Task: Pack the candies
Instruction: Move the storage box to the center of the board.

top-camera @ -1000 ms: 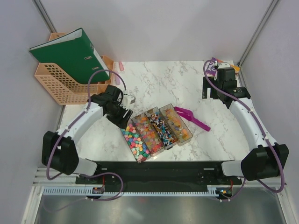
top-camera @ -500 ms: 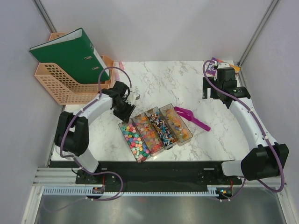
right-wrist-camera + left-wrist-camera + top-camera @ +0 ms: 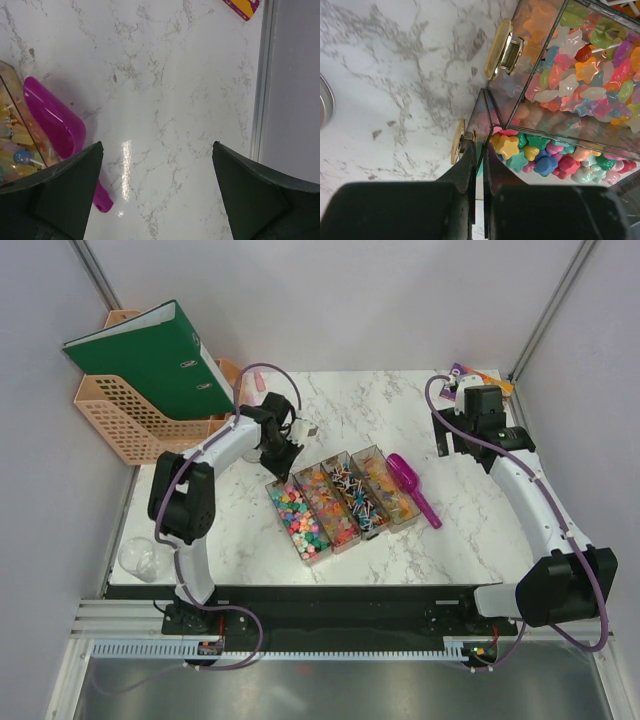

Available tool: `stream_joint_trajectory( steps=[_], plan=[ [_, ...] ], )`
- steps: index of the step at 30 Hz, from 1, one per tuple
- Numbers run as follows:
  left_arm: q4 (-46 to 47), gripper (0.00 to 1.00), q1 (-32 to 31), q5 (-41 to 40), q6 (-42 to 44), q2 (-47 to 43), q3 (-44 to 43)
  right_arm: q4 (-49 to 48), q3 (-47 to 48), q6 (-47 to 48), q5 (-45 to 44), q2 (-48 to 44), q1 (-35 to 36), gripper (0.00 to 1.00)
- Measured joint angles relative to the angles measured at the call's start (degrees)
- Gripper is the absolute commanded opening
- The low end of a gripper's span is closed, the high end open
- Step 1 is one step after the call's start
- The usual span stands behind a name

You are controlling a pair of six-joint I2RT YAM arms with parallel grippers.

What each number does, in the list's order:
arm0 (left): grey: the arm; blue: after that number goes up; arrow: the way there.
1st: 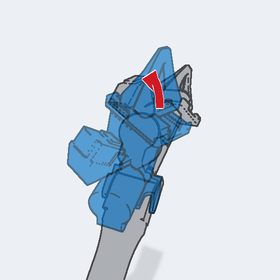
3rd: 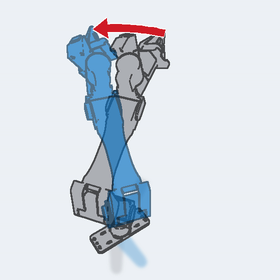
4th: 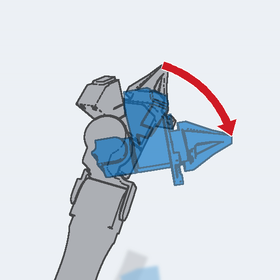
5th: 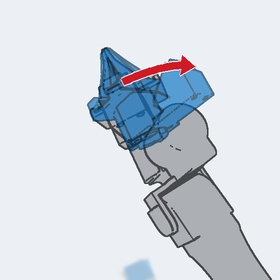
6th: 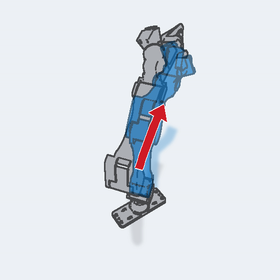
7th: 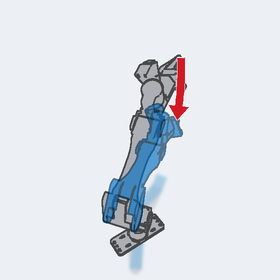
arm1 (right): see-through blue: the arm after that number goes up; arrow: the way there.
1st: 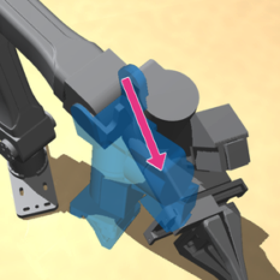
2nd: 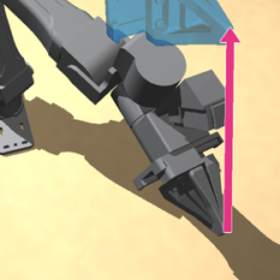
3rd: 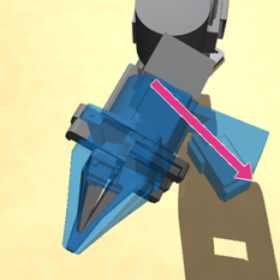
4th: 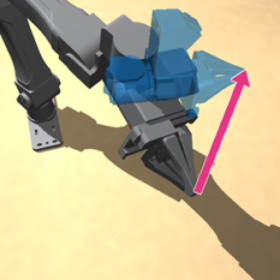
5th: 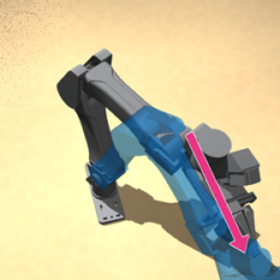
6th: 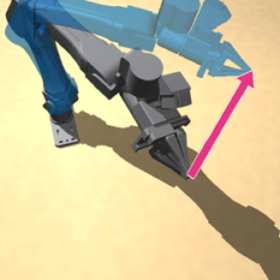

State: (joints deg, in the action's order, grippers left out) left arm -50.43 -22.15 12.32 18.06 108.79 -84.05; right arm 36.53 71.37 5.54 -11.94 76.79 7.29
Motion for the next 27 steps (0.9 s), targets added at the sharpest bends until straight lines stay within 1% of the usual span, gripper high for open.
stream_joint_trajectory(
  steps=[5, 11, 16, 18, 21, 27],
  plan=[
    [-0.7, 0.02, -0.1, 1.5, -0.2, 8.0, -11.1, -0.6, -0.7, 4.9, -0.4, 0.0, 0.0, 0.98],
    [-0.7, 0.02, -0.1, 1.8, 0.5, 16.7, -24.2, -1.0, -0.7, 7.3, -1.1, 0.1, 0.0, 0.98],
    [-0.2, 0.02, -0.1, 1.5, 6.2, 25.8, -38.6, -1.2, -0.6, 7.7, -1.5, 1.0, 0.0, 0.98],
    [0.9, 0.02, -0.1, 1.3, 9.4, 28.4, -42.4, -1.3, -0.5, 7.8, -1.5, 1.5, 0.0, 0.98],
    [2.3, 0.02, 0.0, 1.7, 14.5, 30.3, -45.1, -1.4, -0.5, 7.8, -1.7, 1.7, 0.0, 0.98],
    [5.2, 0.02, 0.4, 4.8, 24.1, 30.7, -44.9, -1.4, -0.5, 7.7, -1.9, 1.7, 0.0, 0.98]
  ],
)
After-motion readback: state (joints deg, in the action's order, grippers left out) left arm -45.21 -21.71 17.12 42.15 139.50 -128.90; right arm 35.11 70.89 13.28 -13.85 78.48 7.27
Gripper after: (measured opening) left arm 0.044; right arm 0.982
